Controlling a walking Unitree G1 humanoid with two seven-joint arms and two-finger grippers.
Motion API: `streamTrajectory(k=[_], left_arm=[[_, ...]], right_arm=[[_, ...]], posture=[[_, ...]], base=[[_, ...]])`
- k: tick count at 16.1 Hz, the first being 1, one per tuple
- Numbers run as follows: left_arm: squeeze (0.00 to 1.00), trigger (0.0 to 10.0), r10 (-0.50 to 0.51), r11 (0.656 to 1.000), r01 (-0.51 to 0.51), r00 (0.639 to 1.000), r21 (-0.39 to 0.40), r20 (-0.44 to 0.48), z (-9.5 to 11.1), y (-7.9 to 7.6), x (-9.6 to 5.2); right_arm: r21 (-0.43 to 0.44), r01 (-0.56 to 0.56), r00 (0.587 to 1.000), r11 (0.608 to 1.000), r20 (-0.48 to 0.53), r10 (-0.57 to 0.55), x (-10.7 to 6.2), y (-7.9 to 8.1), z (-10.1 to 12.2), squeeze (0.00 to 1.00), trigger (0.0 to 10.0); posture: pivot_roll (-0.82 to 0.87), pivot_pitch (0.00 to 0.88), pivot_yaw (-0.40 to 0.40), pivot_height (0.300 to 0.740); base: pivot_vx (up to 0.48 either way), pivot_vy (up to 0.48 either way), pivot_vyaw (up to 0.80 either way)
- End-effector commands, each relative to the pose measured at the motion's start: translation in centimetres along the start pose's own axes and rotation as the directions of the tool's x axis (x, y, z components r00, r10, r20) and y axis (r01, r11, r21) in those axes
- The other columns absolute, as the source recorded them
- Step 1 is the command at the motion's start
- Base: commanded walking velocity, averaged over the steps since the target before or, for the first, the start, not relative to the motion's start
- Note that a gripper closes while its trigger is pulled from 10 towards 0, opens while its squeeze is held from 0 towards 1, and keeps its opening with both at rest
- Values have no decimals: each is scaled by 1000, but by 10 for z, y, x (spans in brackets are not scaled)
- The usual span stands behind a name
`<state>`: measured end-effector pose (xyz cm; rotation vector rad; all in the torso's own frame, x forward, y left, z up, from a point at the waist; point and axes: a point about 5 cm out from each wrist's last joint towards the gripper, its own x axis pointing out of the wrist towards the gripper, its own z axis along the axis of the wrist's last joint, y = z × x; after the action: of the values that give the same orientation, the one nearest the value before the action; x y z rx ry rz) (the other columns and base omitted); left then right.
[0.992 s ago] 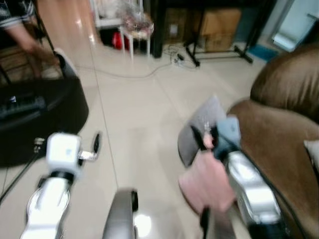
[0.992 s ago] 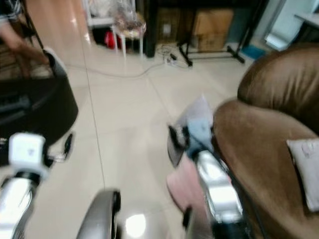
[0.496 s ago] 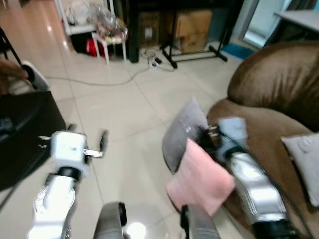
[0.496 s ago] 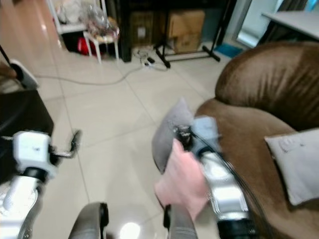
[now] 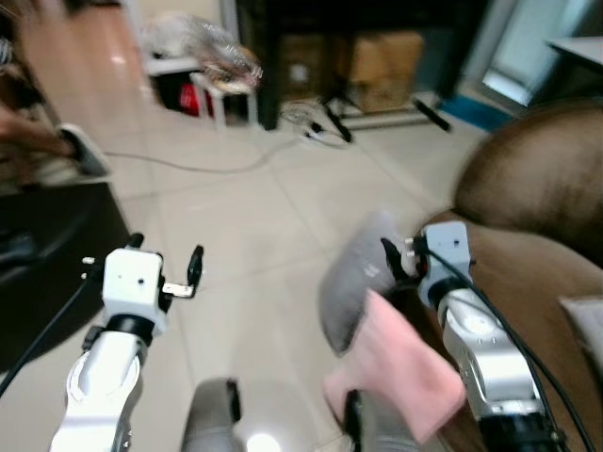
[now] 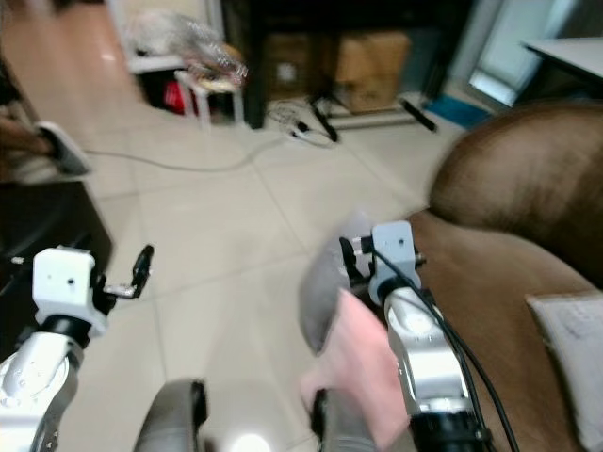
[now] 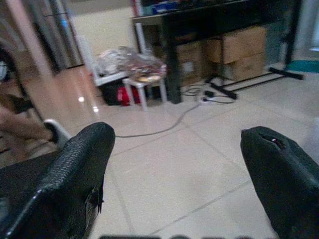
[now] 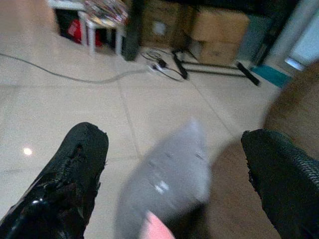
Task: Move the pillow to the sofa from floor
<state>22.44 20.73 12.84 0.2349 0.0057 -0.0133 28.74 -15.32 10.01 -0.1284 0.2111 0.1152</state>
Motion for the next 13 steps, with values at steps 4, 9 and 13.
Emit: streamTrajectory(k=[4, 9, 13], left_arm=[[549, 10000, 2, 1000, -2, 1000, 30, -1, 0, -1, 0], [459, 10000, -58, 994, 60, 998, 87, -28, -8, -2, 1], [459, 10000, -122, 988, 127, 991, 91, -50, -13, -9, -1]], right_arm=[[19, -64, 998, 998, -14, 64, 1, 8, 1, 0, 10000], [-24, -84, 995, 996, -60, 83, 7, 3, -2, 0, 10000], [-36, -101, 989, 994, -111, 97, 22, 1, -11, 0, 10000]], posture=[[-19, 0, -50, 567], [-29, 0, -72, 517], [-19, 0, -88, 477]], base=[[0, 0, 0], [0, 0, 0], [0, 0, 0]])
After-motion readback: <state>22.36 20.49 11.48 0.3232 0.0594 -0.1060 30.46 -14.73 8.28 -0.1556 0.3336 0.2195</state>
